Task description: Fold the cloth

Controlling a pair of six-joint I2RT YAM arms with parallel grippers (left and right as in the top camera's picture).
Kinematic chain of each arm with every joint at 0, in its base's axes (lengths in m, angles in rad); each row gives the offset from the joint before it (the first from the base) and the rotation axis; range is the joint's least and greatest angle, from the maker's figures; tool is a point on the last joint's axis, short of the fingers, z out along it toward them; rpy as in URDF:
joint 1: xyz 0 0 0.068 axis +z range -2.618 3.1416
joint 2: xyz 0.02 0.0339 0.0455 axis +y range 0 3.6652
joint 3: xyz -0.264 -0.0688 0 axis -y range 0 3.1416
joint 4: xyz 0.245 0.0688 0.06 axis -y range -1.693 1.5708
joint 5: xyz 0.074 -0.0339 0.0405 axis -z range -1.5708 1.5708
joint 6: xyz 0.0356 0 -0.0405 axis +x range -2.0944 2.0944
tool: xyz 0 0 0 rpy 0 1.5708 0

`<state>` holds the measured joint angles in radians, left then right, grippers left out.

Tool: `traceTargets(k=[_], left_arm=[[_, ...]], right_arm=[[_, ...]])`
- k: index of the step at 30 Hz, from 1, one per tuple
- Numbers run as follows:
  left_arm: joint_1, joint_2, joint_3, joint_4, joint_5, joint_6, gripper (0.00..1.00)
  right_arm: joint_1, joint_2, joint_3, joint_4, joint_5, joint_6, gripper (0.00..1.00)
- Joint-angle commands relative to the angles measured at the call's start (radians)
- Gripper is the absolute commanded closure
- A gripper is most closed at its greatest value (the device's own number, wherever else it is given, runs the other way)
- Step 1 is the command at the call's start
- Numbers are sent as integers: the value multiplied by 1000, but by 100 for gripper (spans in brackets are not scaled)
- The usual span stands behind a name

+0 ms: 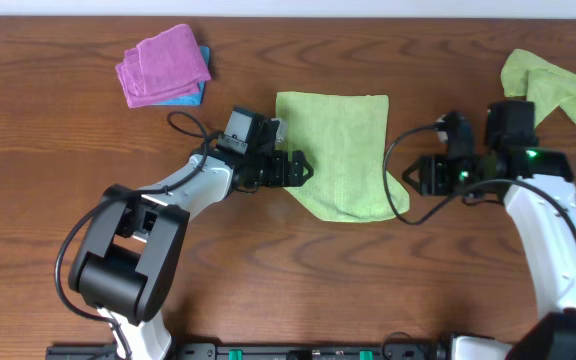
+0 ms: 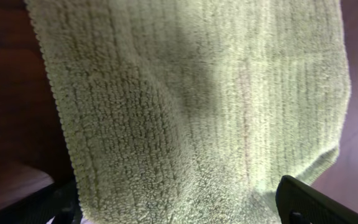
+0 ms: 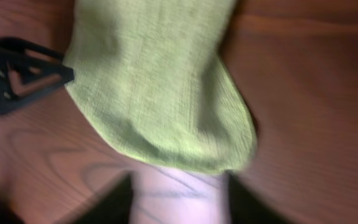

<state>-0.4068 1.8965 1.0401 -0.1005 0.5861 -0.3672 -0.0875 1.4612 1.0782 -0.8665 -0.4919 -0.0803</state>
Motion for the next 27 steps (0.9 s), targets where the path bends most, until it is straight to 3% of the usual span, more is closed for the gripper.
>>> traceTargets(k=[1,2,9,14,19,22,27], left_arm=[[-1,43,-12,-14,45,-15,0],[-1,43,-12,-13,61,-15,7],[-1,43,-12,-11,122,-41,31],[0,43,-12,-18,134,-41,42],[1,43,-11,-20,151,-41,71],[1,43,-11,-27,152,-41,73],[1,43,-11,-31,151,-41,94]], right_arm=[[57,39,-23,64,-107,48,99],[77,52,-24,86,-116,62,99],[240,180,-24,207,-51,140,99],[282,263,-24,239,-44,155,99],[309,340,-24,275,-6,186,99],[310,344,-24,315,-4,200,99],[310,344,-23,364,32,220,99]])
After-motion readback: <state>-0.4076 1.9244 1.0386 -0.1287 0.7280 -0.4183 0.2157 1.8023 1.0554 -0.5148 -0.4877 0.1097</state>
